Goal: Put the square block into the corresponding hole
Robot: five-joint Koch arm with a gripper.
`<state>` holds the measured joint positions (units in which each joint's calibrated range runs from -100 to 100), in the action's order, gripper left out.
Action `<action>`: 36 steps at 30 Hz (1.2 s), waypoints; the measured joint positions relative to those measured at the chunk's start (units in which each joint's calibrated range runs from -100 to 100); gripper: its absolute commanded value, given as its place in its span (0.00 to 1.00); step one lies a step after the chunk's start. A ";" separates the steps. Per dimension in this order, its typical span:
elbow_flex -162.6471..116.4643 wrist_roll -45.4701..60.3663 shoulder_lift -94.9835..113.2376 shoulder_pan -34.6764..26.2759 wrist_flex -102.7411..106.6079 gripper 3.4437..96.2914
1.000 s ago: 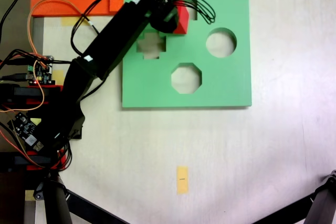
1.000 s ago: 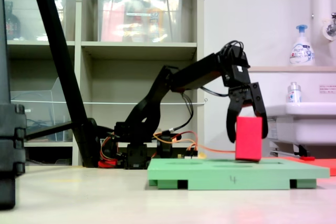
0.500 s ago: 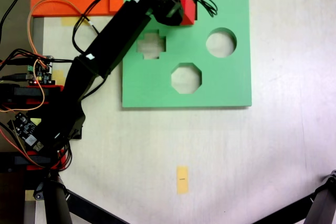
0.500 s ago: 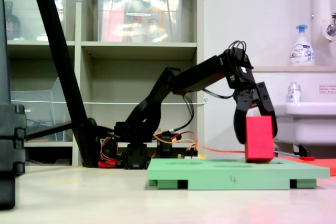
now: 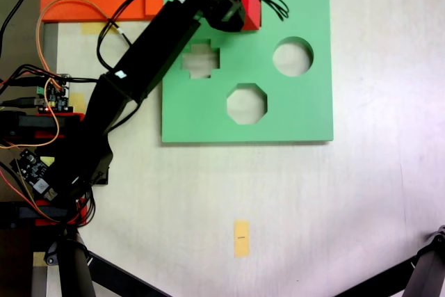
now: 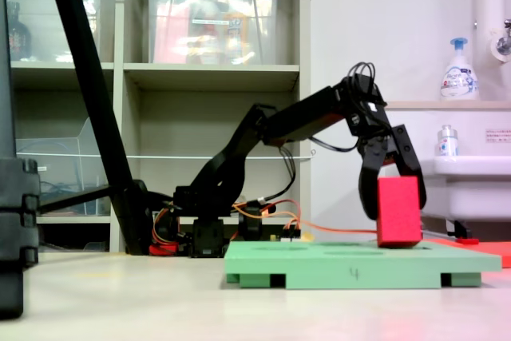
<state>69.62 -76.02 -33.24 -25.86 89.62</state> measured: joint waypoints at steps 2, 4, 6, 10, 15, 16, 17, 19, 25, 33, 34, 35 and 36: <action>0.39 0.05 -0.41 -0.10 -1.66 0.29; -0.10 0.10 -1.64 -0.29 -3.92 0.29; -0.10 0.10 -1.64 -0.34 -4.01 0.29; -0.10 0.05 -1.64 -0.54 -4.01 0.30; -0.10 0.00 -1.78 -0.73 -4.01 0.30; -0.10 -0.05 -1.78 -0.88 -4.01 0.30; -0.10 -0.24 -1.78 -1.03 -4.01 0.29; -0.10 -0.68 -1.78 -1.42 -4.01 0.29; -0.10 -1.22 -1.64 -1.90 -1.76 0.29; -0.10 -1.32 -0.82 -2.10 -0.20 0.30; -0.10 -1.32 -1.09 -2.10 -0.20 0.32; 0.00 -1.32 -1.92 -2.10 -0.20 0.33; 0.00 -1.27 -2.87 -2.05 -0.49 0.34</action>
<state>69.62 -77.29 -36.11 -27.91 89.13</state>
